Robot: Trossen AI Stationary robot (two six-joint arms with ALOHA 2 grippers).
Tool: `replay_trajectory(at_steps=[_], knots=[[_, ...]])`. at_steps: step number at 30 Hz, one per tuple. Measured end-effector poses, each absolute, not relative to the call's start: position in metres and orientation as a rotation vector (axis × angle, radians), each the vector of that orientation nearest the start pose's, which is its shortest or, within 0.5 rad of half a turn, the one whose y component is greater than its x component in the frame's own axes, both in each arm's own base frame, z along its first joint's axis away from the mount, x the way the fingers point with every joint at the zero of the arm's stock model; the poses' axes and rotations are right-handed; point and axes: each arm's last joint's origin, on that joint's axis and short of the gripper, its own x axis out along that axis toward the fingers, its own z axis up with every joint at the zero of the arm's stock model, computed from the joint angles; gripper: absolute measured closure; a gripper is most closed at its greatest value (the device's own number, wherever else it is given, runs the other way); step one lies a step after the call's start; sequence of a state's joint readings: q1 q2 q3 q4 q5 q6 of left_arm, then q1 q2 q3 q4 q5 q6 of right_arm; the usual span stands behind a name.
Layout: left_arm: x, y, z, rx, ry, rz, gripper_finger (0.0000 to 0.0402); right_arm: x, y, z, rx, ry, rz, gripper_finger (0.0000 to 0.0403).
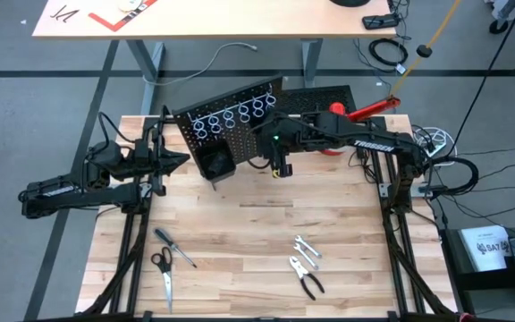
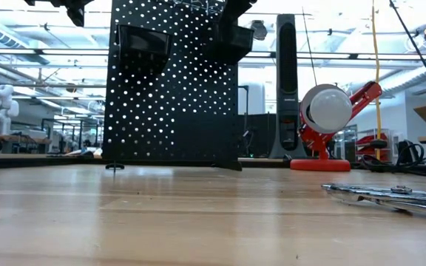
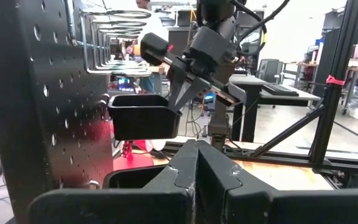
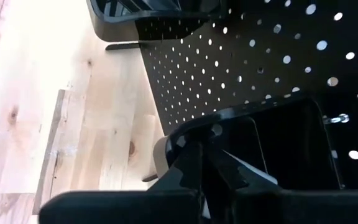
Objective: Hang tools onto peg board
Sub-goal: Remove the black allen wrench set from the top black basket on the pegboard to the table
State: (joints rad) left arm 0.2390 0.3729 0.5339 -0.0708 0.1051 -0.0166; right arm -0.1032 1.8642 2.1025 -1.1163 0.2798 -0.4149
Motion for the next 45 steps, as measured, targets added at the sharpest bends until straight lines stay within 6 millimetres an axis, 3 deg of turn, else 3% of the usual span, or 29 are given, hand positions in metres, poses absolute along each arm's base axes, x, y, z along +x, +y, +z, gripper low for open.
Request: replay_trajectory(at_steps=[8, 19, 24, 31, 39, 45], knots=[[0.100, 0.021, 0.307, -0.001, -0.089, 0.133, 0.0388, 0.376, -0.047, 0.401, -0.426, 0.935, -0.191, 0.0388], [0.100, 0.021, 0.307, -0.002, -0.089, 0.133, 0.0388, 0.377, -0.047, 0.402, -0.456, 0.928, -0.183, 0.0292], [0.100, 0.021, 0.307, -0.002, -0.089, 0.133, 0.0388, 0.379, -0.047, 0.404, -0.521, 0.901, -0.148, 0.0274], [0.100, 0.021, 0.307, -0.003, -0.090, 0.133, 0.0388, 0.385, -0.046, 0.399, -0.551, 0.900, -0.080, 0.0296], [0.100, 0.021, 0.307, -0.003, -0.088, 0.133, 0.0388, 0.388, -0.046, 0.396, -0.568, 0.904, -0.067, 0.0389], [0.100, 0.021, 0.305, -0.002, -0.068, 0.134, 0.0388, 0.389, -0.046, 0.398, -0.549, 0.877, -0.063, 0.0400]])
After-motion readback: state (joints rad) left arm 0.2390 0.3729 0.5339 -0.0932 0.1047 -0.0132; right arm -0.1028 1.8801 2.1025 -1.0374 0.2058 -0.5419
